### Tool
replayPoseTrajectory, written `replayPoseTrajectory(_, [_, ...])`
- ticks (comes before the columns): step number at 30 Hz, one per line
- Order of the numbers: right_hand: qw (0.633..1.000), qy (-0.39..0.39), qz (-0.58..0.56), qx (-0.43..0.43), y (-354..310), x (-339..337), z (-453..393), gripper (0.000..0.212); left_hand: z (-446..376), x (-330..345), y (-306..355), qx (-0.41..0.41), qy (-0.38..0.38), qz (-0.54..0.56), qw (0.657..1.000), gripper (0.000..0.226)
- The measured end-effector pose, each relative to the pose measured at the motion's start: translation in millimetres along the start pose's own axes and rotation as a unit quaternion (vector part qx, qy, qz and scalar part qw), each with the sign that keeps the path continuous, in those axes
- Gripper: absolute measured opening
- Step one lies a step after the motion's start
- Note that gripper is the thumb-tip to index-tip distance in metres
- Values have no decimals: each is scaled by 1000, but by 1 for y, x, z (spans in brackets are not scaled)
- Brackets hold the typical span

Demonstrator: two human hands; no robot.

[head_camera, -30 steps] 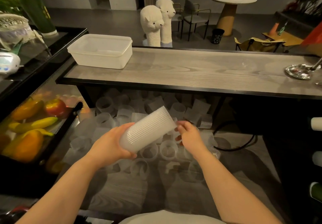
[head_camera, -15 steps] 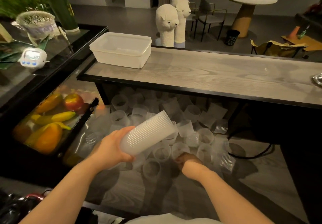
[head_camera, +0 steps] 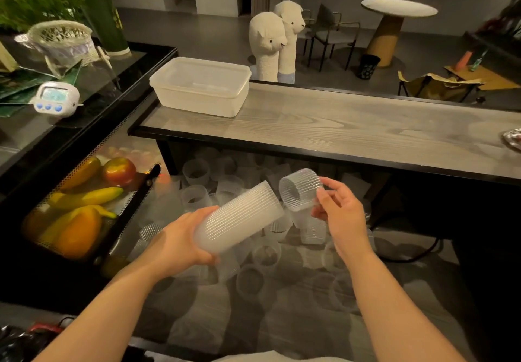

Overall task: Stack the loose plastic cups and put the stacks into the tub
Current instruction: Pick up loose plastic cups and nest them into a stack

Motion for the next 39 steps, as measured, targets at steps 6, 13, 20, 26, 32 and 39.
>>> replayPoseTrajectory(6, [998,-51,33,15,0,41,3,27,-2,-11,-4,27,-7,1,1000,103])
replayPoseTrajectory(13, [979,-130,157,9,10,79,16,35,-9,-14,-16,19,-15,-16,1000,103])
replayPoseTrajectory(20, [978,-86,186,25,45,65,12,36,-10,-18,-30,3,-10,-18,1000,102])
replayPoseTrajectory(26, [809,-219,515,183,160,47,33,25,-4,-22,-48,-1,-19,-14,1000,103])
replayPoseTrajectory(32, [742,-204,569,291,232,31,42,23,-1,-29,-55,6,-22,-25,999,102])
replayPoseTrajectory(39, [755,-207,591,196,194,27,46,31,-9,-27,-52,16,-39,-30,999,101])
Point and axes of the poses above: each hand's wrist, its own z-axis away from the middle knuckle, its own x-axis out of the palm, y = z × x, the point moved 10 cm from there along -z, towards the middle knuckle, and after that the axes turned 14 degrees about -z, right-handed, at the moved point
